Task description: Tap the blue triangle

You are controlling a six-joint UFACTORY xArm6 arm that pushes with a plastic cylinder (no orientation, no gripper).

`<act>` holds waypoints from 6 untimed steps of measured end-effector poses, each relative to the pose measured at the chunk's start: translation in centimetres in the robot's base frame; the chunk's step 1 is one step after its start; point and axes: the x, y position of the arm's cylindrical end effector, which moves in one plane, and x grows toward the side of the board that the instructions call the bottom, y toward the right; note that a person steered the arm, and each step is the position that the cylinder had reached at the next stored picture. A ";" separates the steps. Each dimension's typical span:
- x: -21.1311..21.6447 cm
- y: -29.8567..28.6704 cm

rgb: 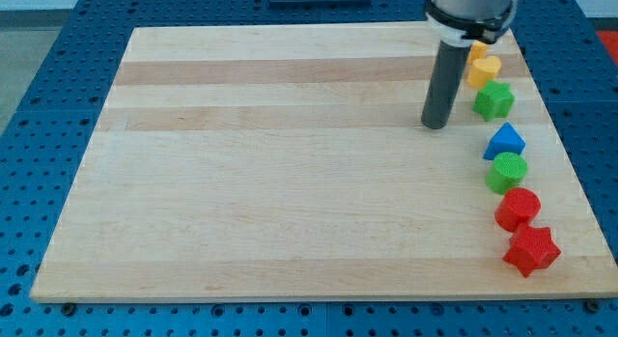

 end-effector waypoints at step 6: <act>1.1 8.9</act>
